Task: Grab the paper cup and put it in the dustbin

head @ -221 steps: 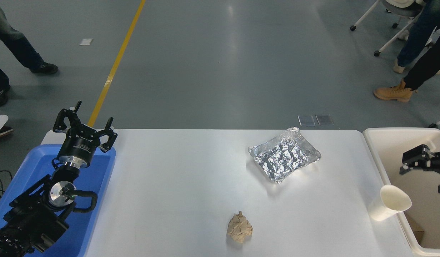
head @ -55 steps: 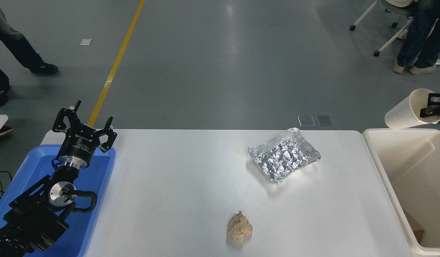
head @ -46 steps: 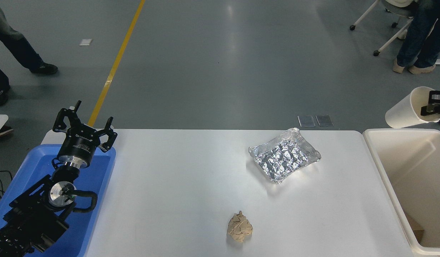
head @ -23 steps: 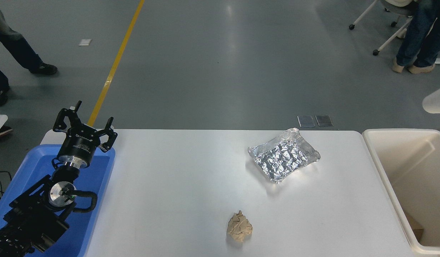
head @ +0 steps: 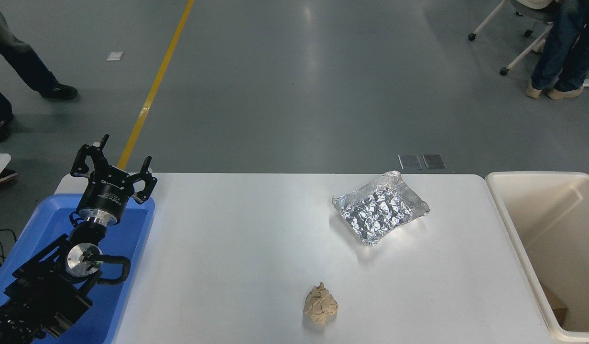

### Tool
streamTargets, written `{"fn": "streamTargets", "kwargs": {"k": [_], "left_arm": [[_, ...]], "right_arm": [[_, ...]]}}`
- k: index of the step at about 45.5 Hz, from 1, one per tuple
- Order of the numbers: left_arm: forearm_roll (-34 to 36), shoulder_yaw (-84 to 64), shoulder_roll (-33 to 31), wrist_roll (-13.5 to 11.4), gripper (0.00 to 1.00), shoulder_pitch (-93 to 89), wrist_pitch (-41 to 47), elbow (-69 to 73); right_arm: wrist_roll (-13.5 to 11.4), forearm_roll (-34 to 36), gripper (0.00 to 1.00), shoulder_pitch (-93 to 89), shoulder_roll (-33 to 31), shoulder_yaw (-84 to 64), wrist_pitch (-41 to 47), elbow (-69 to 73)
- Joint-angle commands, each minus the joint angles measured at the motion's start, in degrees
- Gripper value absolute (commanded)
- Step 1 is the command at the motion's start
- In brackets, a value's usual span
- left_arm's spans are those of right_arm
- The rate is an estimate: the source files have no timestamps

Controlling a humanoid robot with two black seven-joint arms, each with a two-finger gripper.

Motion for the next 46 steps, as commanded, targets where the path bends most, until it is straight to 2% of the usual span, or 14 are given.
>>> {"fn": "streamTargets", "kwargs": {"k": [1,21,37,38,40,45,46], "left_arm": [[0.05,0.00,0.00,0.00,0.99,0.00,0.00,-0.03],[-0.04,0.00,0.00,0.00,0.99,0.00,0.00,-0.03],[0.05,0.00,0.00,0.00,0.99,0.00,0.00,0.06],[-0.04,0.00,0.00,0.00,0.99,0.00,0.00,-0.03],[-0.04,0.00,0.00,0.00,0.99,0.00,0.00,-0.03],[-0.04,0.00,0.00,0.00,0.99,0.00,0.00,0.06],[0.05,0.00,0.00,0.00,0.99,0.00,0.00,0.06]], "right_arm": [[-2.46,5.73,0.00,-9.07,3.46,5.53,-8.08,-0.95],[-2.46,6.52,0.00,-16.11,10.93,14.23,-13.98,-1.21],[-2.46,6.79,0.00,-17.07,11.46,14.32,-14.33,-1.57],[-2.46,6.79,0.07,-17.07,11.46,14.41,-14.33,-1.48],[-2.46,6.79,0.29,-17.07,11.46,14.41,-14.33,-1.48],[-2.37,6.70,1.00,-16.99,11.29,14.15,-14.33,-1.30],[-2.37,6.70,1.00,-16.81,11.29,14.15,-14.24,-0.96]]}}
